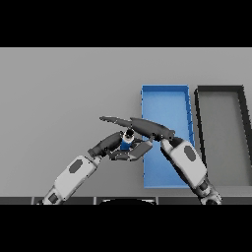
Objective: Pick up the blue pipe and place it into the blue bin.
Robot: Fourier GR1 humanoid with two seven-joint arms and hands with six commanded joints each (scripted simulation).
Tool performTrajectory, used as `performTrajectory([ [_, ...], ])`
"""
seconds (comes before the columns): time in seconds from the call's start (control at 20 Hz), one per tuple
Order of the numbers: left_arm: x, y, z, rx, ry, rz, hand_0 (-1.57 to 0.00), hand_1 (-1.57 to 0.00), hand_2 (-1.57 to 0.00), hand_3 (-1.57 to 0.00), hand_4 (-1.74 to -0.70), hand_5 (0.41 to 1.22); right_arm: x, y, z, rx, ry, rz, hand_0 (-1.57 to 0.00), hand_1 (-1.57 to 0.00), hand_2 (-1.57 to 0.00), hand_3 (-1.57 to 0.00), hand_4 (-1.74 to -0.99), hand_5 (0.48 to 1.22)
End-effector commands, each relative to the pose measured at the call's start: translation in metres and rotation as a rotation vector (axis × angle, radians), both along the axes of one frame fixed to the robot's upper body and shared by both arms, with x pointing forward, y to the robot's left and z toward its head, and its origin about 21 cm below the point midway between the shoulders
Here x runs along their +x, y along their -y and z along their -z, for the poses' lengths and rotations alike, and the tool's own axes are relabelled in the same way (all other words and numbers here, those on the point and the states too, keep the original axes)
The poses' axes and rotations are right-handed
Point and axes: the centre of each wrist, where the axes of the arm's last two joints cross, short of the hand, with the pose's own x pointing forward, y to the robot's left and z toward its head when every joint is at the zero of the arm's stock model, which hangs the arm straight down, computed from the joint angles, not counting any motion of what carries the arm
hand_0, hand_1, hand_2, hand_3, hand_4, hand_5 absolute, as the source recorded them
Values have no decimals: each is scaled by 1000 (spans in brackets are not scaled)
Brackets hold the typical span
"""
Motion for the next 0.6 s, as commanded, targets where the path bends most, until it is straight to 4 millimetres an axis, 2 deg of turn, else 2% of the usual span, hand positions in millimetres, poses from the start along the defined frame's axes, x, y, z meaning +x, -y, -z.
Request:
performTrajectory([
  [0.0, 0, 1, 1, -11, -4, 5, -1571, -1567, -1571, -1395, -1717, 1221, 3, 0, 0, -7, 2, -16, -54, -83, -115, -43, -1268, 519],
  [0.05, 2, 1, -1, -13, 49, 6, -1496, -1393, -1367, -1150, -1630, 1221, 5, -6, -1, -19, 1, -28, -138, -166, -193, -106, -1308, 523],
  [0.15, 0, 1, -6, 135, 100, -20, -993, -895, -875, -736, -1587, 1221, 5, -14, -1, -27, 0, -60, -478, -500, -500, -375, -1390, 538],
  [0.2, -2, 1, -3, 130, 112, -31, -879, -828, -796, -667, -1611, 1221, 3, -16, 0, -28, 3, -87, -697, -714, -714, -562, -1453, 551],
  [0.25, -1, 0, -2, 127, 112, -41, -895, -867, -845, -656, -1637, 1221, 4, -19, 1, -21, -8, -98, -872, -886, -886, -701, -1503, 573],
  [0.3, 0, 3, -3, 80, 102, -43, -1030, -1008, -990, -623, -1658, 1192, 4, -20, 2, -11, -38, -102, -1012, -1023, -1023, -828, -1541, 604],
  [0.4, -2, 5, -2, -12, 70, -33, -1225, -1211, -1199, -525, -1688, 1203, 5, -20, 2, 4, -69, -91, -1213, -1220, -1220, -1096, -1492, 706],
  [0.45, -5, 6, -2, -40, 53, -29, -1294, -1283, -1274, -533, -1698, 1206, 4, -20, 2, 28, -69, -92, -1285, -1290, -1290, -1191, -1475, 809],
  [0.55, -7, 1, -1, -40, 57, -25, -1394, -1386, -1381, -550, -1714, 1212, 0, -21, 3, 34, -38, -82, -1388, -1391, -1391, -1328, -1458, 957],
])
